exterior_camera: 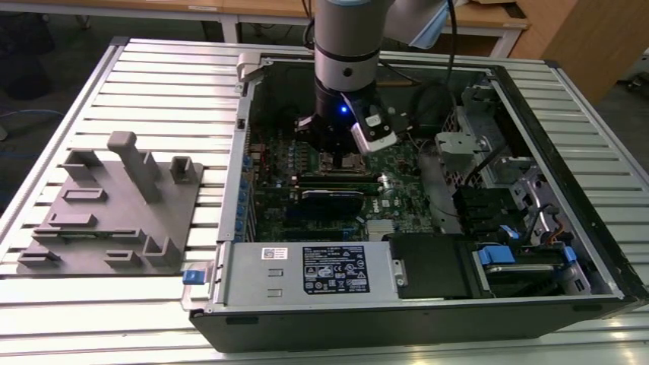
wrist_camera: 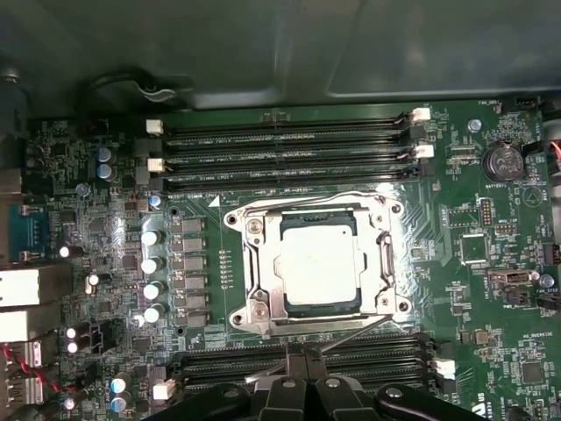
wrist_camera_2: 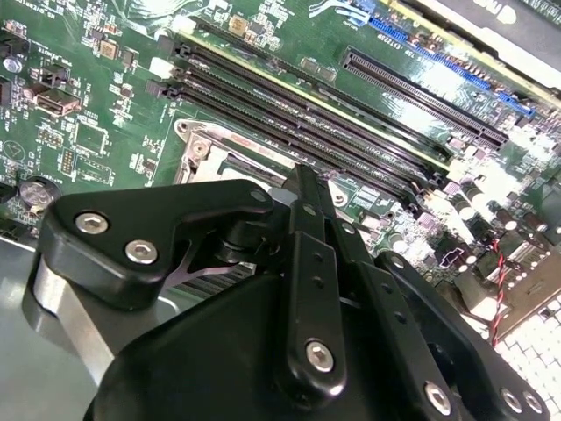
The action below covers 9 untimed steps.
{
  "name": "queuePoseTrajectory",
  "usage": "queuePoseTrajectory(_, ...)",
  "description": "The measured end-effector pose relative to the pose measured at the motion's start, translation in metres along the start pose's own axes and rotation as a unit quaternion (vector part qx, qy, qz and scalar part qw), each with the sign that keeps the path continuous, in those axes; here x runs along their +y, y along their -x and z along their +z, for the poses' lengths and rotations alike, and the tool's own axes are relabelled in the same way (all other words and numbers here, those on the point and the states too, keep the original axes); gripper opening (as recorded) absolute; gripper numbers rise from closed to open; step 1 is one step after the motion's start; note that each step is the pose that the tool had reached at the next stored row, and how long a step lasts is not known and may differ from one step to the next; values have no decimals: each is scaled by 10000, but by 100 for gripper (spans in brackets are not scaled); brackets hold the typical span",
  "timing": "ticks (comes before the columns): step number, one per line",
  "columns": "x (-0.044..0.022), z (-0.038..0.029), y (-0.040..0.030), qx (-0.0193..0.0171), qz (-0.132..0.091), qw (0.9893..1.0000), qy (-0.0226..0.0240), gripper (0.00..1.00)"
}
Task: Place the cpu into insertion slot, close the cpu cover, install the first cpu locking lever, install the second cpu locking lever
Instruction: 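Install the second cpu locking lever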
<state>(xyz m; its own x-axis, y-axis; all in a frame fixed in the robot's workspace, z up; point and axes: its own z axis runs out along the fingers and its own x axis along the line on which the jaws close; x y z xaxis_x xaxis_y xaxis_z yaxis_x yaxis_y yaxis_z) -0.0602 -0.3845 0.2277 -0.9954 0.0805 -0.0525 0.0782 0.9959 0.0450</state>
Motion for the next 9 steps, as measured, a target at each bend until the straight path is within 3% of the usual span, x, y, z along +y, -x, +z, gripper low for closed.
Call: queuePoseTrajectory(9,-1,21,-1,0,0,10000,0,10)
